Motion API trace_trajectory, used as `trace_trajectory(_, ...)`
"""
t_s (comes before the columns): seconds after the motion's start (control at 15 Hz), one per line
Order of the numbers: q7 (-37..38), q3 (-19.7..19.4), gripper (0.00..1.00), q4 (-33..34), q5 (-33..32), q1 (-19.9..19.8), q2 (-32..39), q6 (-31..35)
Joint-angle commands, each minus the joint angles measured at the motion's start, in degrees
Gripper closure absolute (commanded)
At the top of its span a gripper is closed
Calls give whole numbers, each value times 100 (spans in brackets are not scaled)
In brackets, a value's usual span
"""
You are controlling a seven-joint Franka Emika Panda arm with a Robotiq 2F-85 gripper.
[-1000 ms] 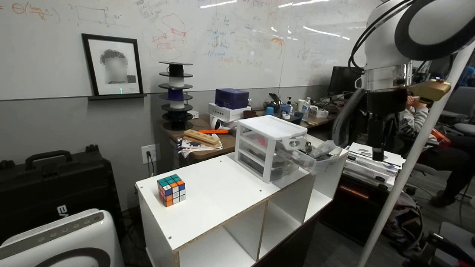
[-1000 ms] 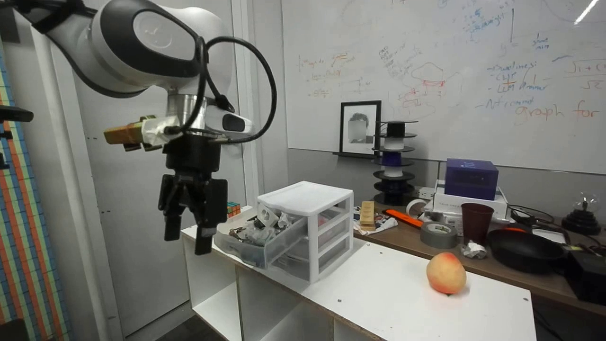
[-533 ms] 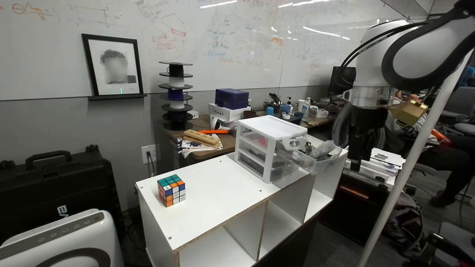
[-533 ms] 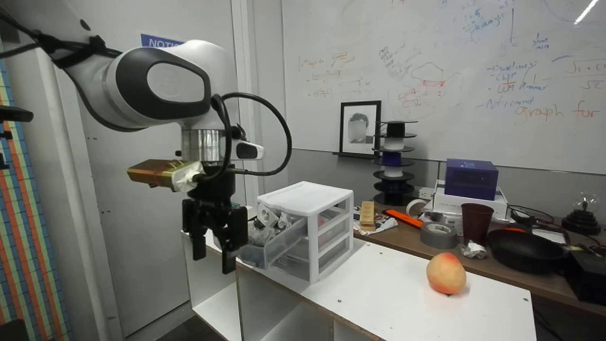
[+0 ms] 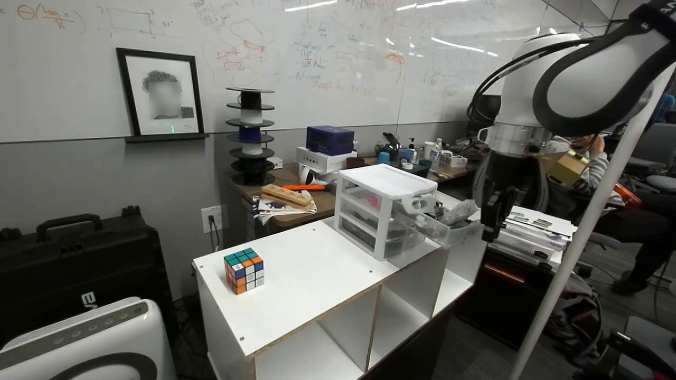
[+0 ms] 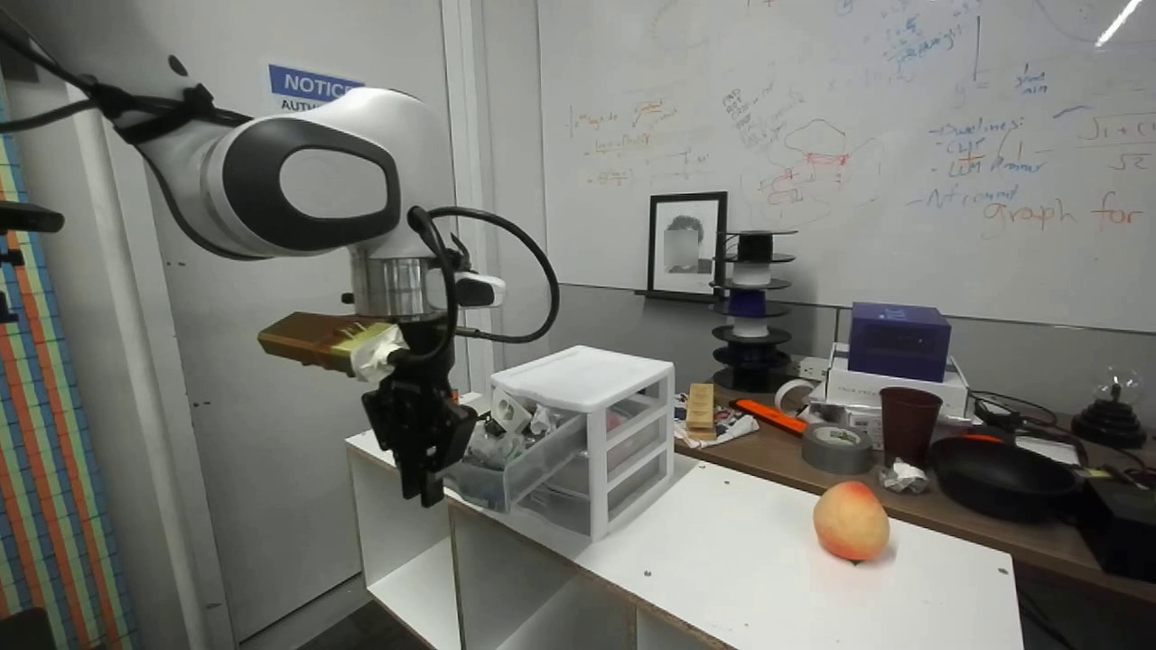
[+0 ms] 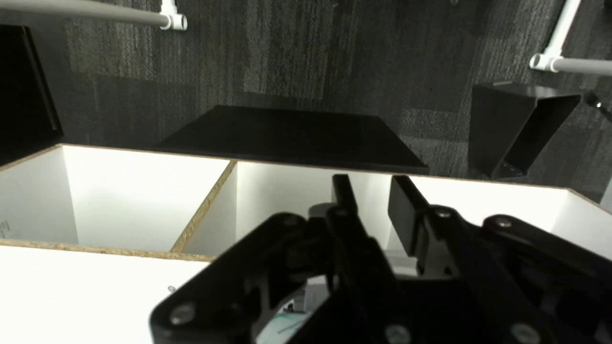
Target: Put the papers in the top drawer
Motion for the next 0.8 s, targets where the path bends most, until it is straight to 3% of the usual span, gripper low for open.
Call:
trace_trajectory(0.0,-243,56,94,35,483,71,31,621)
trace_trajectory(0.13,-276,68,99,65,543,76,132,843)
trace_trajectory(0.2,-240,70,93,81,499,72,176,899)
trace_trajectory(0.73,-110,44,93,368,558,34,407,1483)
